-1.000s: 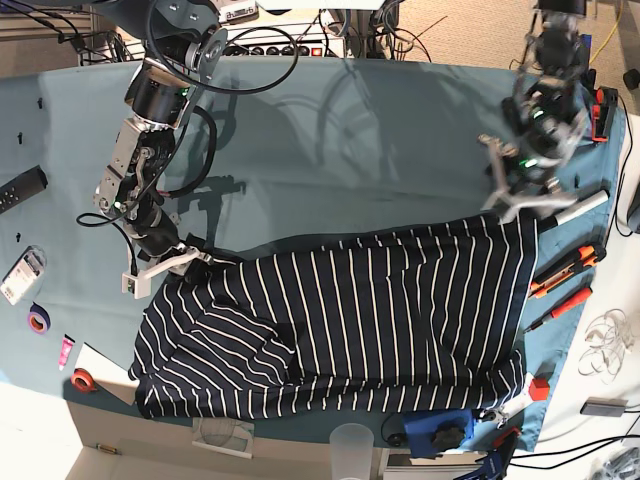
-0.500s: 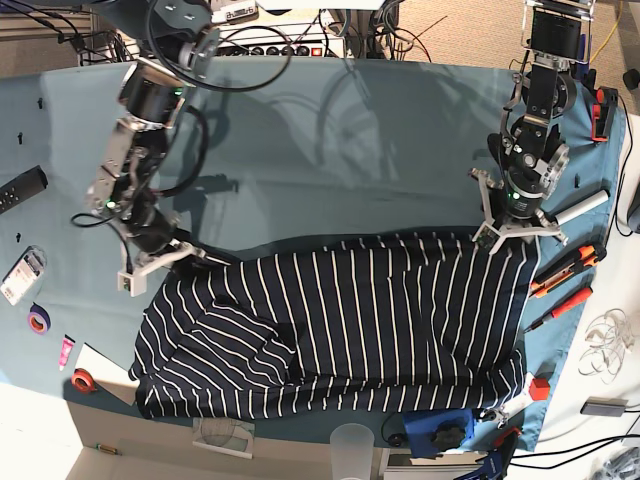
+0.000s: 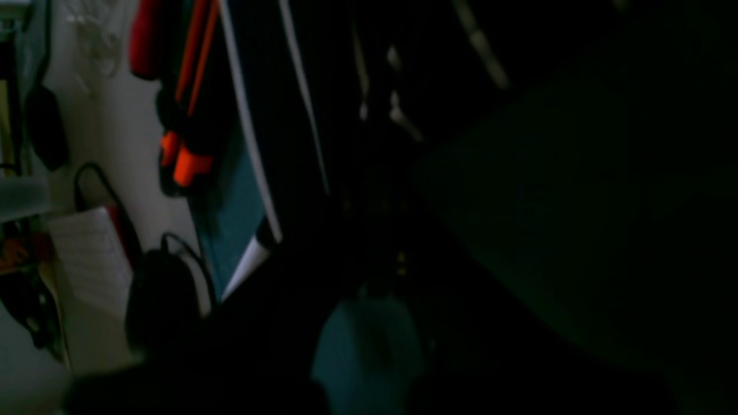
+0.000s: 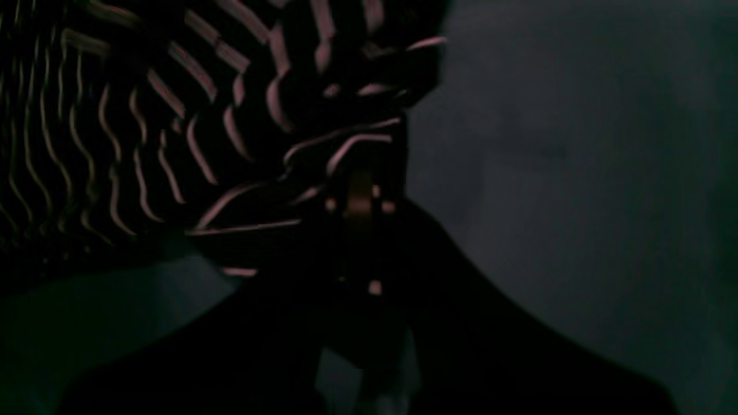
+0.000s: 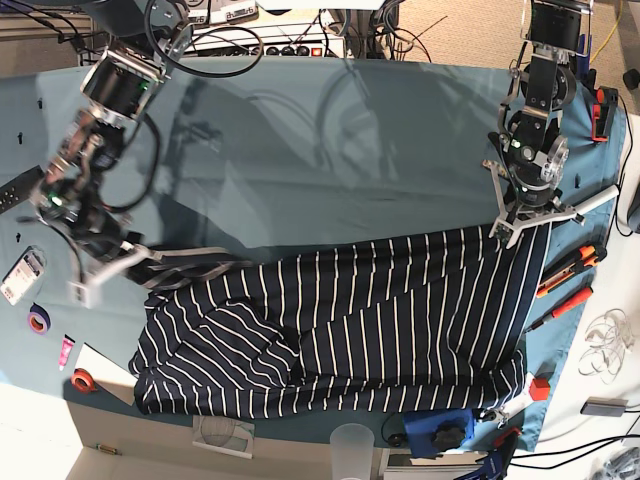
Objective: Layout the t-shirt on the table in an organized manner, then fold the t-shirt properly
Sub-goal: 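Pull the shirt corners apart with both grippers to stretch it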
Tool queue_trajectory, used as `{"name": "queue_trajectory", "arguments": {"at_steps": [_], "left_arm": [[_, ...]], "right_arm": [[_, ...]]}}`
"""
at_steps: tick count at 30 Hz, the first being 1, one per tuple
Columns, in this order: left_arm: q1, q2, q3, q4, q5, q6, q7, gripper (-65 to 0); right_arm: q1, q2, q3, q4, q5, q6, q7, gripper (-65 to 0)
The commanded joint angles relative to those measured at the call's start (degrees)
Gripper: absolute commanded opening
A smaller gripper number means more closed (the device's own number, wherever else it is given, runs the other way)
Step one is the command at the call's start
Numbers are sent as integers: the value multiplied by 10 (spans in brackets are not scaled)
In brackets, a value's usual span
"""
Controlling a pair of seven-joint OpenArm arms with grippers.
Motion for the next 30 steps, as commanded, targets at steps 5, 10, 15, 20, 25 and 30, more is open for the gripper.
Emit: {"name": "queue_trajectory", "arguments": {"at_steps": [5,10,15,20,25,30], "left_arm": [[-6,-8,-3,63,5,4,52,-650],[-6,-8,-3,120,-44,5,116,-470],[6,-8,-4,162,-91,18,151,-423],[47,-8,-8,183,-97,19,163,-423],[85,-8,-55,212,-181,48,161,-423],[97,1,-150,221,-316,30,112,-423]], "right_arm": [[-16,9,83,12,117,60,-28,-650],[-59,10,151,37,179,99,-70,-650],[-114,14,184,113,196,99,-70,-650],[-170,35,187,162,197,99,-70,-650],[-203,40,205,180,198,99,-71,-650],[-213,40,249,180,198,99,-88,-650]]}}
